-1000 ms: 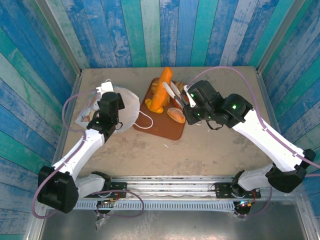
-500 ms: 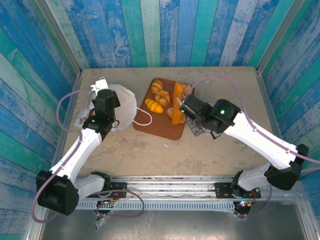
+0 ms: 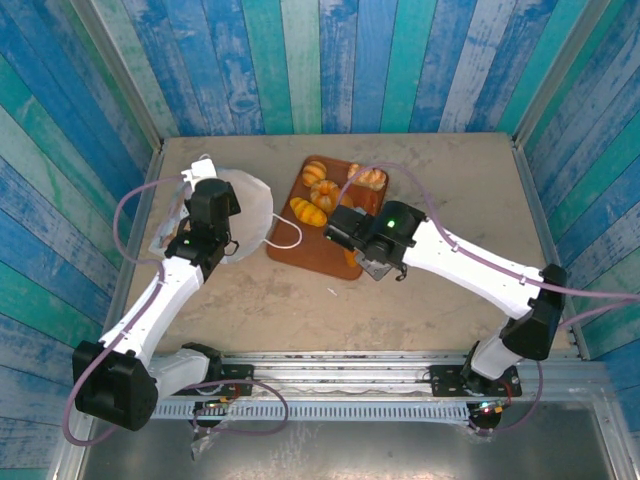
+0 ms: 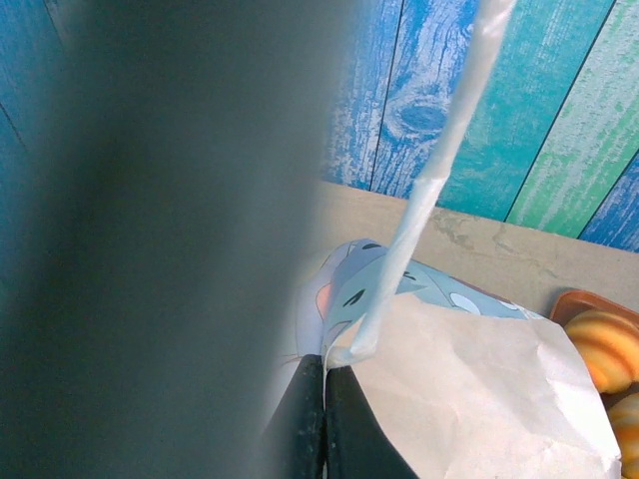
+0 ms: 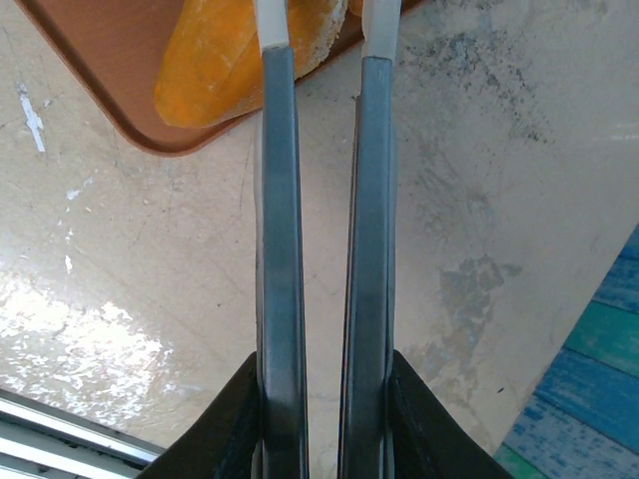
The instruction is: Take the fake bread out of the paper bag
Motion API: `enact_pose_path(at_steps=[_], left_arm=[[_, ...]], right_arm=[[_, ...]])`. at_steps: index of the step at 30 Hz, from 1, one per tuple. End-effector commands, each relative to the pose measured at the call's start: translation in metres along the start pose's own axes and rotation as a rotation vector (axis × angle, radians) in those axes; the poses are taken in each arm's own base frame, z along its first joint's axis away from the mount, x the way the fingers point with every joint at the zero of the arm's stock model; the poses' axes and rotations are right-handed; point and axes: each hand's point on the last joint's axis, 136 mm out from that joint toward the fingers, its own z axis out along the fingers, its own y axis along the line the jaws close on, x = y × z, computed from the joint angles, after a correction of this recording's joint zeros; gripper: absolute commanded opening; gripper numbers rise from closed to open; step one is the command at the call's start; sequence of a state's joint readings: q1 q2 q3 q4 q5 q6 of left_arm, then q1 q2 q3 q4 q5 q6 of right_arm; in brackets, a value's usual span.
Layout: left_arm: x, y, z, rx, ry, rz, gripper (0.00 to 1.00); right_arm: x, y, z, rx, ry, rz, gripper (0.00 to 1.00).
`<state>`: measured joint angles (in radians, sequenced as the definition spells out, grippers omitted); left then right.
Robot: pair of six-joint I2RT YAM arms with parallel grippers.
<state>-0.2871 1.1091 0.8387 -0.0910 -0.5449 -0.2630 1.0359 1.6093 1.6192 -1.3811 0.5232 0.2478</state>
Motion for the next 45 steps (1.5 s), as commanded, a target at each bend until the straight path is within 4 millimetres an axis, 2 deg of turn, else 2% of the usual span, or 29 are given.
enact_pose_path(at_steps=[1, 19, 26, 36, 40, 45], left_arm=[[-0.019, 0.007, -0.007, -0.023, -0.045, -0.037, 0.02], [-0.020, 0.008, -0.009, -0.023, -0.051, -0.043, 0.02], [-0.022, 0.009, -0.010, -0.024, -0.054, -0.044, 0.02], [-0.029, 0.008, -0.013, -0.020, -0.068, -0.046, 0.01], [-0.031, 0.007, -0.012, -0.019, -0.066, -0.041, 0.01], [-0.034, 0.007, -0.012, -0.019, -0.066, -0.042, 0.00]], right_arm=[[-0.011, -0.010, -0.005, 0.072, -0.024, -0.044, 0.21], [-0.031, -0.004, 0.009, 0.261, 0.031, -0.180, 0.24], [-0.037, 0.020, 0.020, 0.265, 0.050, -0.248, 0.29], [-0.045, 0.054, 0.020, 0.212, 0.032, -0.314, 0.39], [-0.045, 0.065, 0.023, 0.194, 0.039, -0.337, 0.41], [-0.050, 0.080, 0.015, 0.133, 0.005, -0.350, 0.42]])
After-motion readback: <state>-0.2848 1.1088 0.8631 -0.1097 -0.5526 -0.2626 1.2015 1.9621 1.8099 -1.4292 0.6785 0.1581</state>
